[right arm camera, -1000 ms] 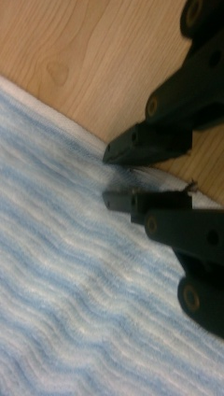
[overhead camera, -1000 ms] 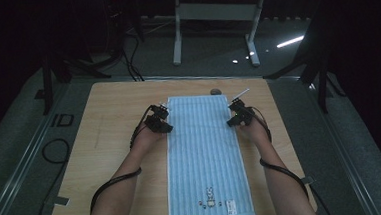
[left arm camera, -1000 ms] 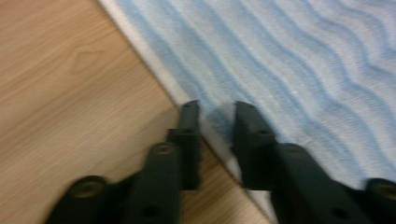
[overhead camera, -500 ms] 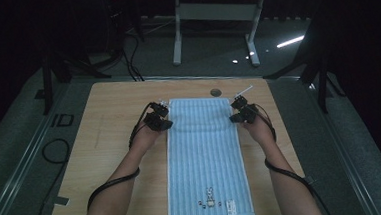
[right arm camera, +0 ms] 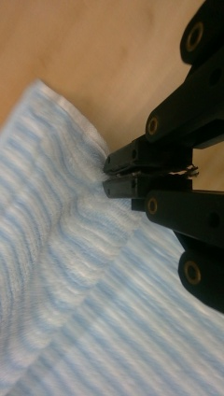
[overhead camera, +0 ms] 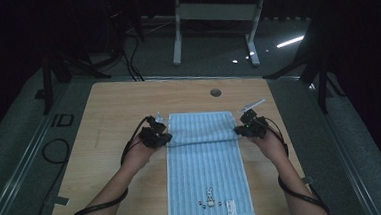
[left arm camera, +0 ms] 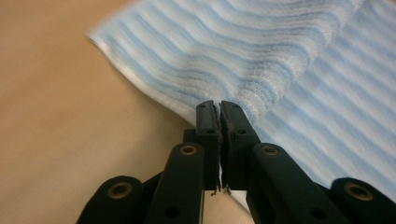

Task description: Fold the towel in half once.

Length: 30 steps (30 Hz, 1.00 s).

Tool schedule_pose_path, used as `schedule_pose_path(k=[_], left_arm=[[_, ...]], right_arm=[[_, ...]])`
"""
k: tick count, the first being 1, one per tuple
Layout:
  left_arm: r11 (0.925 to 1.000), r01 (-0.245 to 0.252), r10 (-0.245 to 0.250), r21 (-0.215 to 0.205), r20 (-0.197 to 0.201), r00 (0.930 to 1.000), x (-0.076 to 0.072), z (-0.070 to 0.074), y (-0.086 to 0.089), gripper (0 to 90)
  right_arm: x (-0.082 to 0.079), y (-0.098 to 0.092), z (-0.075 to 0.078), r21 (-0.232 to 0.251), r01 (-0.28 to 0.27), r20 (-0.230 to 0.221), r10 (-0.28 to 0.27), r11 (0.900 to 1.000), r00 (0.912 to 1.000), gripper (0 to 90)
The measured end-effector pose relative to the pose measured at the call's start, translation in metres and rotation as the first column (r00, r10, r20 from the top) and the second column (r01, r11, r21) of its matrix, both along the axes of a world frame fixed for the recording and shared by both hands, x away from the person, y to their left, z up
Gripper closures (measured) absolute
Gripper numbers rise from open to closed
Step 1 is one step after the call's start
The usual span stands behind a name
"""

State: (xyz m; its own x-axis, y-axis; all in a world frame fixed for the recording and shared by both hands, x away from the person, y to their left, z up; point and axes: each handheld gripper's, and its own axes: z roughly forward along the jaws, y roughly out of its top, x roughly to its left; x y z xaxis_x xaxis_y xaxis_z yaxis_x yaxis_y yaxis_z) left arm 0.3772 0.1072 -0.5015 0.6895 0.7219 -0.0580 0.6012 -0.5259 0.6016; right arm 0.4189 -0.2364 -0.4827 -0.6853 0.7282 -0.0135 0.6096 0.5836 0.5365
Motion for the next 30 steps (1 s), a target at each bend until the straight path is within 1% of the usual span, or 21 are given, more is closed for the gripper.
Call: schedule_pose_path(k=[1, 2, 3, 4, 5, 6, 7, 10, 11, 13, 14, 15, 18, 19, 21, 26, 28, 29, 30], left_arm=[[0.9999, 0.007, -0.007, 0.007, -0.011, 0.9999, -0.004, -0.003, -0.001, 78.0], [0.9993, 0.014, -0.014, 0.033, -0.003, 0.9999, -0.008, -0.004, -0.001, 70.2], [0.9991, 0.016, -0.016, 0.040, 0.003, 0.9999, -0.010, -0.004, 0.001, 68.7], [0.9995, 0.011, -0.011, 0.028, 0.007, 0.9999, -0.011, -0.003, 0.003, 66.7], [0.9999, -0.009, 0.009, 0.009, 0.004, 0.9999, -0.011, -0.001, 0.006, 66.0], [0.9999, -0.009, 0.009, 0.008, 0.004, 1.0000, -0.011, 0.000, 0.006, 66.0], [1.0000, -0.005, 0.005, 0.004, 0.020, 0.9998, -0.011, 0.000, 0.006, 66.1], [0.9999, 0.006, -0.006, 0.010, 0.013, 0.9999, -0.010, -0.001, 0.002, 66.0], [0.9999, 0.011, -0.012, 0.007, 0.014, 0.9998, -0.010, -0.002, 0.000, 66.0], [0.9992, 0.039, -0.039, 0.011, -0.003, 0.9992, -0.008, -0.008, -0.007, 66.3], [0.9989, 0.045, -0.045, 0.016, -0.006, 0.9990, -0.007, -0.011, -0.011, 66.9], [0.9987, 0.045, -0.044, 0.024, -0.012, 0.9989, -0.006, -0.014, -0.013, 67.6], [0.9975, 0.046, -0.044, 0.053, -0.045, 0.9980, 0.001, -0.027, -0.017, 68.8], [0.9974, 0.045, -0.042, 0.056, -0.051, 0.9978, 0.003, -0.029, -0.018, 68.8], [0.9976, 0.044, -0.041, 0.055, -0.050, 0.9979, 0.005, -0.032, -0.015, 68.8], [0.9975, 0.041, -0.039, 0.057, -0.042, 0.9984, 0.007, -0.033, -0.008, 68.9], [0.9974, 0.035, -0.033, 0.063, -0.036, 0.9988, 0.008, -0.033, -0.004, 68.9], [0.9970, 0.039, -0.037, 0.067, -0.032, 0.9988, 0.008, -0.033, -0.001, 68.8], [0.9975, 0.036, -0.034, 0.061, -0.036, 0.9988, 0.008, -0.033, 0.001, 68.8]], right_arm=[[-0.004, -0.001, -0.005, -0.001, -0.002, -0.011, 0.002, 1.000, 0.9999, 80.5], [-0.006, -0.002, -0.009, -0.005, -0.002, -0.020, 0.002, 1.000, 0.9998, 78.1], [-0.009, -0.005, -0.010, -0.008, 0.005, -0.016, -0.005, 1.000, 0.9999, 78.1], [-0.012, -0.008, -0.010, 0.001, 0.013, -0.007, -0.013, 1.000, 0.9999, 78.0], [-0.014, -0.010, -0.008, 0.013, 0.019, -0.009, -0.018, 1.000, 0.9998, 78.1], [-0.015, -0.012, -0.006, 0.024, 0.021, -0.005, -0.021, 0.999, 0.9998, 78.7], [-0.016, -0.012, -0.005, 0.028, 0.018, -0.002, -0.018, 0.999, 0.9998, 80.5], [-0.019, -0.009, -0.004, 0.028, 0.006, 0.000, -0.006, 1.000, 1.0000, 81.4], [-0.019, -0.006, -0.007, 0.016, -0.003, -0.007, 0.003, 1.000, 1.0000, 81.4], [-0.018, -0.003, -0.012, 0.001, -0.012, -0.010, 0.012, 1.000, 0.9999, 81.2], [-0.017, -0.001, -0.017, -0.003, -0.013, -0.020, 0.013, 1.000, 0.9997, 81.0], [-0.015, 0.000, -0.022, -0.014, -0.013, -0.031, 0.013, 1.000, 0.9994, 80.8], [-0.011, 0.005, -0.035, -0.041, -0.013, -0.054, 0.011, 0.999, 0.9985, 80.8], [-0.009, 0.007, -0.040, -0.054, -0.018, -0.067, 0.015, 0.998, 0.9976, 80.8], [-0.007, 0.010, -0.043, -0.054, -0.014, -0.066, 0.011, 0.998, 0.9978, 81.0], [0.001, 0.022, -0.042, -0.091, -0.034, -0.072, 0.027, 0.995, 0.9971, 79.6], [0.003, 0.027, -0.041, -0.099, -0.039, -0.075, 0.032, 0.994, 0.9967, 79.2], [0.004, 0.030, -0.041, -0.098, -0.040, -0.077, 0.032, 0.994, 0.9965, 79.1], [0.005, 0.032, -0.041, -0.095, -0.039, -0.081, 0.032, 0.995, 0.9962, 79.0]])
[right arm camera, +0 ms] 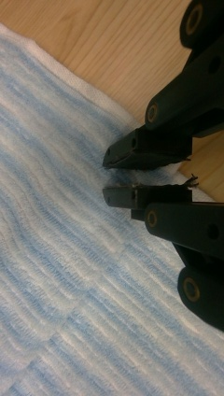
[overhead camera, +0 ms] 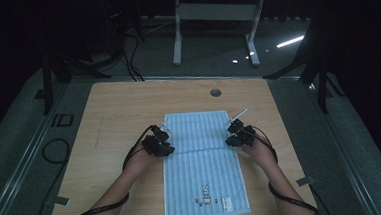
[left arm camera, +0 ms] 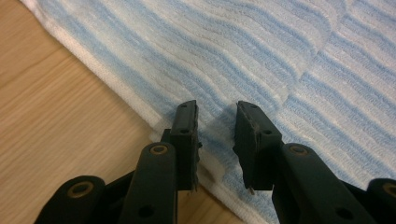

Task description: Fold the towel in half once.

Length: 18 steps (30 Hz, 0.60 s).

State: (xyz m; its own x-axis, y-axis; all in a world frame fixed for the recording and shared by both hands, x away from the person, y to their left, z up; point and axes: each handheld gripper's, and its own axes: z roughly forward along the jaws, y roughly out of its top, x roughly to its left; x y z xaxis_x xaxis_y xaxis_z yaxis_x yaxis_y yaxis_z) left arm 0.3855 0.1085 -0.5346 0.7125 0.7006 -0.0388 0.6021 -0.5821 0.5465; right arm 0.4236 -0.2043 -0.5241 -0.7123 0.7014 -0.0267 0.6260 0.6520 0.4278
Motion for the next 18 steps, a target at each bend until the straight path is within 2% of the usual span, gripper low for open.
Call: schedule_pose_path(k=[2, 4, 8, 14, 18], left_arm=[[1.0000, 0.008, -0.008, 0.001, -0.006, 1.0000, 0.002, 0.000, 0.006, 68.8], [1.0000, -0.002, 0.002, -0.002, -0.014, 0.9999, 0.004, 0.001, 0.012, 68.8], [0.9998, -0.021, 0.021, -0.007, -0.027, 0.9994, 0.009, 0.001, 0.022, 68.8], [0.9994, -0.031, 0.031, 0.014, -0.021, 0.9993, 0.010, 0.002, 0.029, 68.8], [0.9989, -0.047, 0.047, 0.007, -0.024, 0.9986, 0.012, 0.001, 0.036, 68.8]], right_arm=[[0.002, 0.003, 0.000, 0.011, -0.003, -0.008, 0.003, 1.000, 1.0000, 78.6], [0.003, 0.006, 0.000, 0.032, 0.002, -0.029, -0.001, 0.999, 0.9996, 78.0], [0.005, 0.015, 0.000, 0.047, 0.001, -0.039, 0.001, 0.999, 0.9992, 76.7], [0.006, 0.028, 0.000, 0.028, 0.002, -0.036, -0.001, 1.000, 0.9993, 74.1], [0.007, 0.035, 0.000, 0.035, -0.001, -0.033, 0.002, 0.999, 0.9994, 74.2]])
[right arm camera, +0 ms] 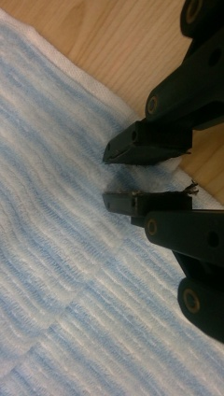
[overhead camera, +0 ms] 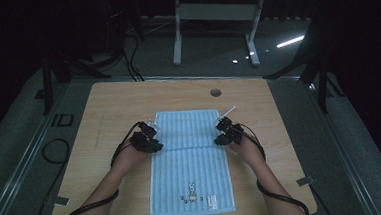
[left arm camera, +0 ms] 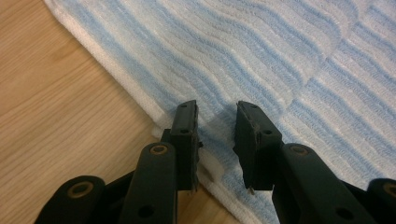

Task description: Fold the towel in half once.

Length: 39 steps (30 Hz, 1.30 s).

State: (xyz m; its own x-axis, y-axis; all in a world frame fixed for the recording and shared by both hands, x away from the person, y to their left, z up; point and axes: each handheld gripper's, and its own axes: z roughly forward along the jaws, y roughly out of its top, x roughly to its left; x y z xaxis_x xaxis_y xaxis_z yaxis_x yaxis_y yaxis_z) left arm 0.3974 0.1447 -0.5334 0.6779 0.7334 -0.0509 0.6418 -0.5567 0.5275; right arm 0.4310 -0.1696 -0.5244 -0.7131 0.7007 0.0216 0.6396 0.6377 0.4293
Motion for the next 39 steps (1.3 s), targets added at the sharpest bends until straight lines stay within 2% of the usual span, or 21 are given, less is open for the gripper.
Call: schedule_pose_path(k=[10, 14, 15, 16, 19, 24, 27, 30, 34, 39], left_arm=[[0.9998, -0.014, 0.014, -0.013, -0.011, 0.9998, -0.002, 0.001, 0.003, 68.0], [0.9996, -0.017, 0.017, -0.022, -0.017, 0.9997, -0.003, 0.003, 0.003, 62.1], [0.9990, -0.032, 0.032, -0.032, -0.018, 0.9993, -0.003, 0.005, 0.003, 62.1], [0.9984, -0.037, 0.036, -0.044, -0.018, 0.9992, -0.004, 0.007, 0.003, 58.2], [0.9973, -0.039, 0.038, -0.062, -0.009, 0.9992, -0.005, 0.013, 0.004, 54.7], [0.9985, -0.029, 0.028, -0.047, -0.014, 0.9995, -0.003, 0.023, 0.007, 49.9], [0.9974, -0.053, 0.052, -0.049, -0.016, 0.9985, 0.002, 0.028, 0.013, 47.1], [0.9937, -0.085, 0.083, -0.074, -0.020, 0.9963, 0.008, 0.031, 0.021, 47.0], [0.9888, -0.127, 0.125, -0.079, -0.026, 0.9918, 0.019, 0.028, 0.029, 47.0], [0.9845, -0.156, 0.154, -0.080, -0.026, 0.9877, 0.034, 0.025, 0.031, 47.0]], right_arm=[[0.001, 0.002, -0.001, 0.023, 0.012, 0.001, -0.012, 1.000, 0.9999, 72.0], [0.000, 0.001, 0.002, 0.046, 0.005, -0.008, -0.005, 0.999, 1.0000, 67.6], [-0.001, 0.000, 0.004, 0.054, 0.002, -0.004, -0.002, 0.999, 1.0000, 66.2], [-0.001, -0.001, 0.007, 0.067, -0.003, 0.001, 0.003, 0.998, 1.0000, 64.4], [0.000, -0.005, 0.011, 0.069, 0.002, 0.013, -0.003, 0.998, 0.9999, 63.4], [0.007, -0.013, 0.021, 0.068, 0.024, 0.028, -0.025, 0.997, 0.9993, 61.7], [0.013, -0.017, 0.026, 0.062, 0.039, 0.031, -0.041, 0.997, 0.9987, 60.9], [0.021, -0.020, 0.030, 0.059, 0.062, 0.036, -0.064, 0.996, 0.9973, 58.4], [0.034, -0.022, 0.035, 0.060, 0.100, 0.036, -0.102, 0.993, 0.9942, 55.8], [0.050, -0.022, 0.037, 0.063, 0.134, 0.042, -0.137, 0.989, 0.9896, 52.9]])
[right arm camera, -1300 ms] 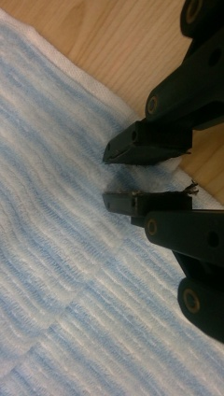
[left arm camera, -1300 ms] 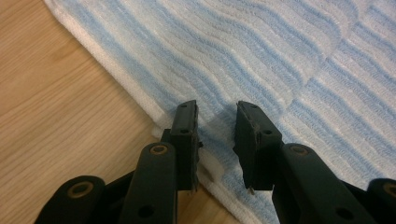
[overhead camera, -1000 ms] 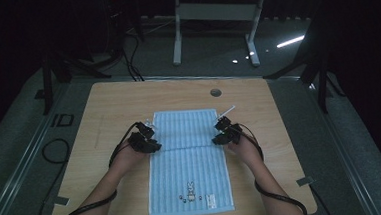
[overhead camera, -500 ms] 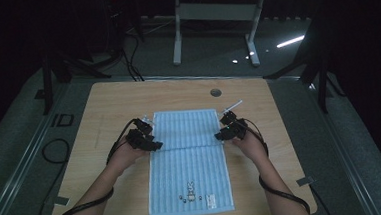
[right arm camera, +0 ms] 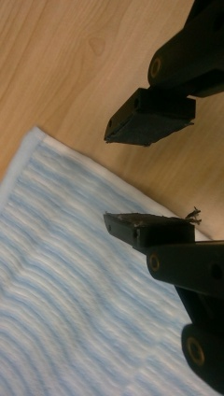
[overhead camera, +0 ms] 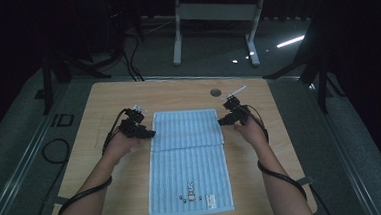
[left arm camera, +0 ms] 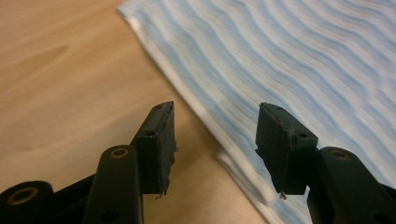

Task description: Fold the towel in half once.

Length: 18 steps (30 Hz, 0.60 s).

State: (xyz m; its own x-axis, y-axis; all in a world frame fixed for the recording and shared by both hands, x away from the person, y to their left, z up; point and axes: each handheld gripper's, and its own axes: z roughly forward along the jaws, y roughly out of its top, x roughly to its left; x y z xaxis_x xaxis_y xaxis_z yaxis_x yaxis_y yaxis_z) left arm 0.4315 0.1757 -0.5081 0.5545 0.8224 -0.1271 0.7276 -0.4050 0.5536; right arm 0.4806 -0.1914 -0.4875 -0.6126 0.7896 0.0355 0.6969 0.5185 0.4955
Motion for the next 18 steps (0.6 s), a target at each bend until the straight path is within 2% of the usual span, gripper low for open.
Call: schedule_pose_path(k=[3, 6, 8, 12, 16, 18], left_arm=[[0.9997, -0.016, 0.016, 0.017, 0.004, 0.9999, 0.009, -0.001, -0.003, 47.1], [0.9989, -0.028, 0.027, 0.037, 0.011, 0.9996, 0.017, -0.002, -0.006, 46.2], [0.9991, -0.032, 0.031, 0.030, 0.010, 0.9995, 0.022, -0.002, -0.007, 45.5], [0.9971, -0.038, 0.038, 0.066, 0.002, 0.9993, 0.032, -0.003, -0.004, 45.5], [0.9963, -0.064, 0.064, 0.058, 0.003, 0.9980, 0.043, -0.001, -0.001, 43.9], [0.9956, -0.092, 0.092, 0.018, 0.004, 0.9957, 0.047, -0.001, 0.003, 43.8]], right_arm=[[0.009, 0.001, -0.001, -0.003, 0.028, -0.007, -0.028, 1.000, 0.9996, 51.8], [0.015, 0.003, -0.002, -0.012, 0.029, -0.009, -0.030, 0.999, 0.9995, 49.8], [0.021, 0.004, -0.002, -0.004, 0.034, -0.004, -0.034, 0.999, 0.9994, 49.5], [0.030, 0.006, -0.007, 0.010, 0.057, -0.010, -0.057, 0.998, 0.9983, 50.1], [0.039, 0.011, -0.013, 0.009, 0.066, -0.026, -0.065, 0.998, 0.9975, 48.9], [0.042, 0.014, -0.015, 0.053, 0.076, -0.035, -0.074, 0.996, 0.9966, 48.2]])
